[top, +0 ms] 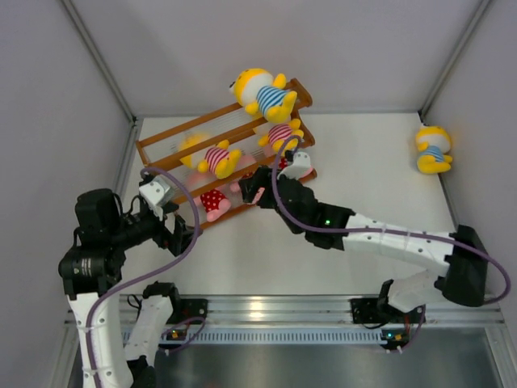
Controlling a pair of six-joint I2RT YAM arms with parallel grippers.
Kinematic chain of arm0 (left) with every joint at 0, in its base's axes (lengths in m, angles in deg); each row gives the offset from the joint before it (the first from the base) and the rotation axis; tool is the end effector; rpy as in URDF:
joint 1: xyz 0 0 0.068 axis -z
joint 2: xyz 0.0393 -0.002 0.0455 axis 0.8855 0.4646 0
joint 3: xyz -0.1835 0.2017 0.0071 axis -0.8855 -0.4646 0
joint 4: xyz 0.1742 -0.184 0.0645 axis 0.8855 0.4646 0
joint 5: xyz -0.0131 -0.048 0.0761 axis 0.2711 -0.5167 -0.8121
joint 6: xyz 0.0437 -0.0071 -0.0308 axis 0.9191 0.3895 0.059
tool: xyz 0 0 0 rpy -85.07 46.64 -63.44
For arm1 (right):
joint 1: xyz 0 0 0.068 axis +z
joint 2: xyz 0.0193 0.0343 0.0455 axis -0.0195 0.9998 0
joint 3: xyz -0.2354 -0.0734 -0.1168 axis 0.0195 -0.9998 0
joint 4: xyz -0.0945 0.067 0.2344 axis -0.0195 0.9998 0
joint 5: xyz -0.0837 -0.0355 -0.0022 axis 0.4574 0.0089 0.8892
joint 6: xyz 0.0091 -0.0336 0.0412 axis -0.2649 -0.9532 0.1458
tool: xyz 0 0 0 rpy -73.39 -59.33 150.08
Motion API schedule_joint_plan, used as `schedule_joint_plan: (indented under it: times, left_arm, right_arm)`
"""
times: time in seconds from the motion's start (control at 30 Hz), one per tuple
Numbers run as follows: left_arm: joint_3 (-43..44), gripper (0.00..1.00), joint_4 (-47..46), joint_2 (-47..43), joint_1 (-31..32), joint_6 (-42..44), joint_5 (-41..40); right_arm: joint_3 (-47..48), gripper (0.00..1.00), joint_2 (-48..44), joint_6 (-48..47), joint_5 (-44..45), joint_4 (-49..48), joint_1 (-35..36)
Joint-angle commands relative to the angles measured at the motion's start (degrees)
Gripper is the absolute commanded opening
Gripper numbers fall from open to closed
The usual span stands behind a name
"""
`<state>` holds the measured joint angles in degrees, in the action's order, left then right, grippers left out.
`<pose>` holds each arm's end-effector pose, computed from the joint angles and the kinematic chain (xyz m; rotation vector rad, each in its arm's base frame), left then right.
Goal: Place and organize the stuffed toys onto the shelf
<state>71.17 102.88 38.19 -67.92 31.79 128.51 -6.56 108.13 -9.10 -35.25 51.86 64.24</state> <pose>0.0708 -0.0181 0.4132 0.7378 1.8816 -0.5096 0.1585 0.2952 0.3372 0.1587 1.8356 0.8333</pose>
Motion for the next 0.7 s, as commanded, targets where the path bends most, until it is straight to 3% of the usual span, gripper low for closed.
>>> schedule_joint_plan:
  times: [0.0,0.13,0.17,0.27,0.4,0.43,0.5,0.53,0.57,0.67]
  left_arm:
    - [-3.43,0.98,0.42,-0.96,-0.28,-0.28,13.15]
    - [-5.38,0.98,0.59,-2.02,-0.37,1.92,17.03]
    - [-5.38,0.98,0.59,-1.93,-0.37,1.83,16.60]
    - [-6.08,0.98,0.59,-2.02,-0.37,3.15,15.80]
    - [-6.96,0.98,0.68,-1.93,-0.55,4.90,16.94]
    - [-7.05,0.98,0.59,-1.93,-0.55,4.99,17.21]
    - [-7.13,0.98,0.59,-1.84,-0.63,5.17,17.56]
    - [-7.05,0.98,0.50,-1.84,-0.72,5.08,17.12]
    - [-7.05,0.98,0.59,-1.67,-0.72,4.91,17.03]
    - [-7.05,0.98,0.50,-1.49,-0.72,4.73,16.51]
  right_arm:
    - [-4.51,0.75,-9.41,-11.07,-1.18,5.00,-2.07]
    - [-12.67,0.76,-16.90,-13.45,-2.58,18.27,-9.71]
    - [-14.18,0.76,-18.65,-13.63,-4.42,21.69,-14.51]
    - [-20.42,0.83,-29.18,-15.74,-6.63,23.83,-26.48]
    - [-25.78,0.95,-35.71,-17.49,-9.69,20.78,-45.81]
    - [-26.23,0.99,-35.90,-17.06,-11.88,19.11,-54.81]
    - [-26.23,0.99,-33.37,-15.14,-24.07,14.20,-64.96]
    - [-26.14,1.00,-31.44,-12.25,-29.17,12.17,-75.63]
    - [-25.71,0.99,-29.24,-10.57,-38.35,10.23,-80.00]
    - [-22.29,0.98,-17.56,-5.03,-45.81,3.54,-92.15]
